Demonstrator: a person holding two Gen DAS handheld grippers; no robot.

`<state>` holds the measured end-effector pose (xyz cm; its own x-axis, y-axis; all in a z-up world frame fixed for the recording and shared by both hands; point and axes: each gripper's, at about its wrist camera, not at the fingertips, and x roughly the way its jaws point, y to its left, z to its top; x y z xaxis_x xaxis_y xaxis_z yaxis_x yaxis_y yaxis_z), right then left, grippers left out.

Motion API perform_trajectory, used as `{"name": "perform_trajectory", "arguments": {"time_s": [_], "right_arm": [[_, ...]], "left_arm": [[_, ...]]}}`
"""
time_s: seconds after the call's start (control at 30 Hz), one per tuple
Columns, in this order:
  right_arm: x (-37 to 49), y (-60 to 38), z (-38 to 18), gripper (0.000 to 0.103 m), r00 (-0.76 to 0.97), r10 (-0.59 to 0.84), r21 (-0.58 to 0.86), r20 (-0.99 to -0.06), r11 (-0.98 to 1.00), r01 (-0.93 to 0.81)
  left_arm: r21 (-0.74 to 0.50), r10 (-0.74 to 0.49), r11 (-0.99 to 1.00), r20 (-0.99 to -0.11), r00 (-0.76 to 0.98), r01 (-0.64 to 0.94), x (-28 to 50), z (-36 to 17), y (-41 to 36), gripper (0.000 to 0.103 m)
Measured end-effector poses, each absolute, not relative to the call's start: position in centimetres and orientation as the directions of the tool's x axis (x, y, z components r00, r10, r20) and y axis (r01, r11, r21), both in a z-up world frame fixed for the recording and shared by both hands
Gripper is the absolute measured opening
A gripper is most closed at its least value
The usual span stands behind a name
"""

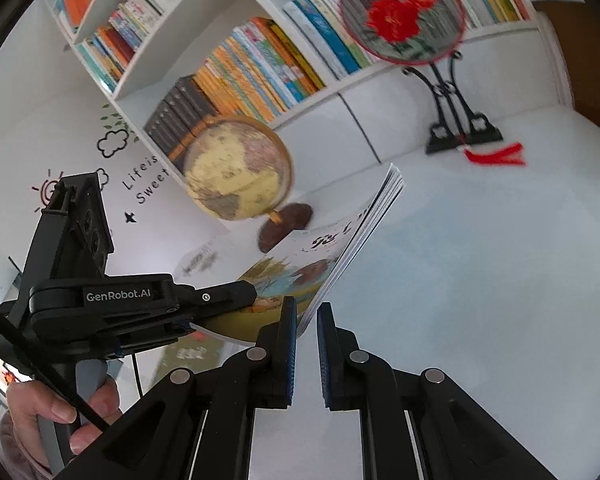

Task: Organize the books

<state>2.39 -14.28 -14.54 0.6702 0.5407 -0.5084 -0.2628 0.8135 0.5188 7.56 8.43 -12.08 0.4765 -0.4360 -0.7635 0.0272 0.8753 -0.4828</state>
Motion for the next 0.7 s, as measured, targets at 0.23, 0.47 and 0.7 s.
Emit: {"name": "perform_trajectory", "arguments": {"time_s": [0.23, 0.47, 0.7], "right_arm": [[1.6, -8.7, -10.0, 0.009, 0.657, 0.596, 0.51, -0.462, 0.784, -0.353], [-0.3, -2.1, -9.7, 0.009, 0.608, 0.661, 0.558, -0.44, 0.732, -0.391], [-1.5, 2.9, -11.5, 0.011, 0.554, 0.684, 0.582, -0.474, 0.716, -0.386]], "left_arm": [[-0.45, -0.364, 0.892, -0.755, 0.545, -0.027, 5.6, -8.2, 14.7, 0.013], [-0.412, -0.293, 0.904, -0.788, 0.542, -0.11, 3.4, -8.3, 21.2, 0.013], [-0.391, -0.255, 0.903, -0.82, 0.513, -0.176, 2.4, -10.6, 25.1, 0.013]]}}
